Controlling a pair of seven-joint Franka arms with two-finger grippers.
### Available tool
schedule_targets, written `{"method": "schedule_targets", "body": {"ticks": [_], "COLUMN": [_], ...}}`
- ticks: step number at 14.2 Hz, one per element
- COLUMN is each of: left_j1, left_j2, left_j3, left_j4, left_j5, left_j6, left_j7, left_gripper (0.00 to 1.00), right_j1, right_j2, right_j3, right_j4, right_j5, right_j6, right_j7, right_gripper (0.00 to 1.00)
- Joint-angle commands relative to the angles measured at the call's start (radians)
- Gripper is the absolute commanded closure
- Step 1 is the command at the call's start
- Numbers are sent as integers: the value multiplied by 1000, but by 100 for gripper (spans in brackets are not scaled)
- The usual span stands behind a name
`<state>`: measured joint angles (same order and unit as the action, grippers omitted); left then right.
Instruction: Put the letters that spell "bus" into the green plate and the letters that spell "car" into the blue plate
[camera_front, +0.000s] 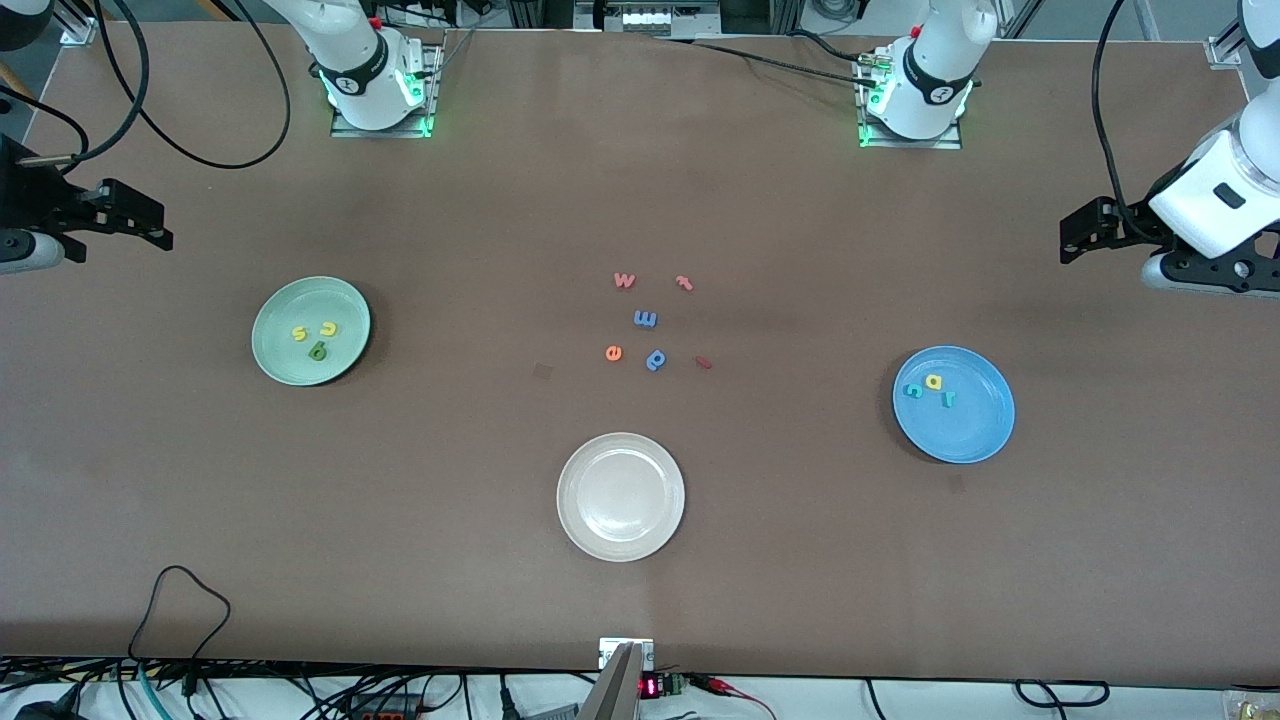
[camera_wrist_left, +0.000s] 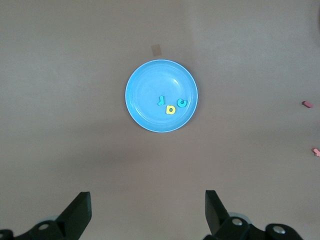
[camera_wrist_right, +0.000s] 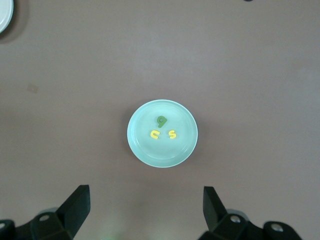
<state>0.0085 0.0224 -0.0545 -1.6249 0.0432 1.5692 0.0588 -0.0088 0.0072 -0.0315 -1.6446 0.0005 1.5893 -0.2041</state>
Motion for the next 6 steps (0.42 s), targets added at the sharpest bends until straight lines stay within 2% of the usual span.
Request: {"method": "schedule_targets", "body": {"ticks": [1, 6], "left_j1": [1, -4], "left_j2": [-13, -13], "left_j3": [-2, -4], "left_j4": [0, 3], "left_j5": [15, 17], "left_j6": [-6, -6], "left_j7": [6, 6], "left_gripper": [0, 0], "right_j1": [20, 24], "right_j2": [5, 8], "right_j3": [-19, -19], "right_j4": [9, 8], "right_j5": [1, -2], "right_j6": [-17, -15], "right_j7": [-14, 0], "right_gripper": [0, 0]}}
